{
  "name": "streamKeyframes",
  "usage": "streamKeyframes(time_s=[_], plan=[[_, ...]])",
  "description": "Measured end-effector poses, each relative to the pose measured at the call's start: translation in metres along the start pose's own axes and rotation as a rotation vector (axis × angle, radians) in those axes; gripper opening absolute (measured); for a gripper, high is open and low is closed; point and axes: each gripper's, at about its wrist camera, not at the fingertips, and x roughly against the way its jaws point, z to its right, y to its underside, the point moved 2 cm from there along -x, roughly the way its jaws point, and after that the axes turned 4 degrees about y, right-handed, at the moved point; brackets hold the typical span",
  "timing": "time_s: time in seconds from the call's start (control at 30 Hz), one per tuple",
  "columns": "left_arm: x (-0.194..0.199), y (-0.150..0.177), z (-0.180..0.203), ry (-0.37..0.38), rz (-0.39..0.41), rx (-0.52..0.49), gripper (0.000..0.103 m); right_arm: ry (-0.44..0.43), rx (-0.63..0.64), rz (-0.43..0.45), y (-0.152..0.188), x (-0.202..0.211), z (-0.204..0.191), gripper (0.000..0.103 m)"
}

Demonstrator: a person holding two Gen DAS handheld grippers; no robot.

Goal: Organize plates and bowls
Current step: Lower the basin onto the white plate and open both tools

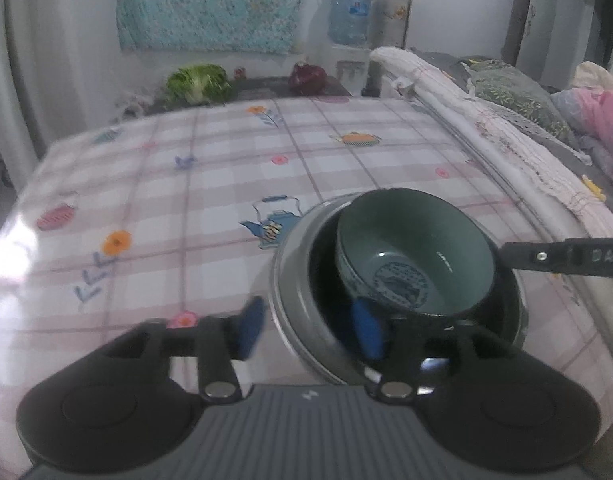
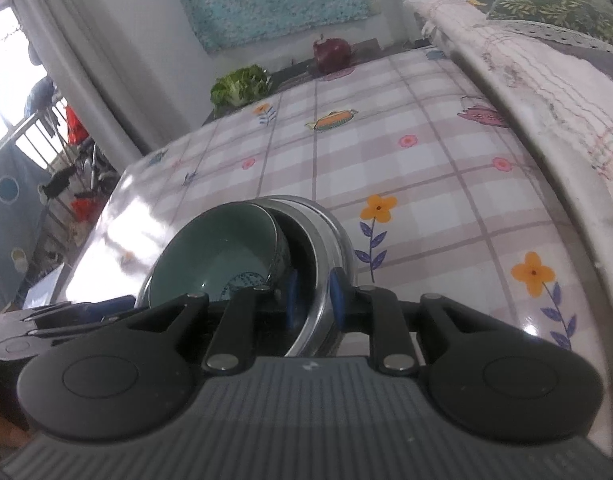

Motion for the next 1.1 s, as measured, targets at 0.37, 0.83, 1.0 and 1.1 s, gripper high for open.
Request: streamKeyframes(time_s=[0.37,0.83,1.0,1.1], plan=[[0.028,-0.002,0.011,-0.071,0.034,-0.022,0.095,0.017,-0.033,0.064,0.015,0.049,0.001,0.059],[0.045,0.016,0.016,-0.035,0.013,0.023,0.098,0.132,0.127,0.093,0.038,0.080,-0.022,0.080],[0.050,0.021,0.014,-0.039,0.023,0.065,0.101,0.143,0.158,0.067,0.050,0.079,-0.033,0.085],[0.052,0.025,0.013,-0.046,0.015,0.096,0.103,0.157,0.177,0.054,0.057,0.079,-0.039,0.086]])
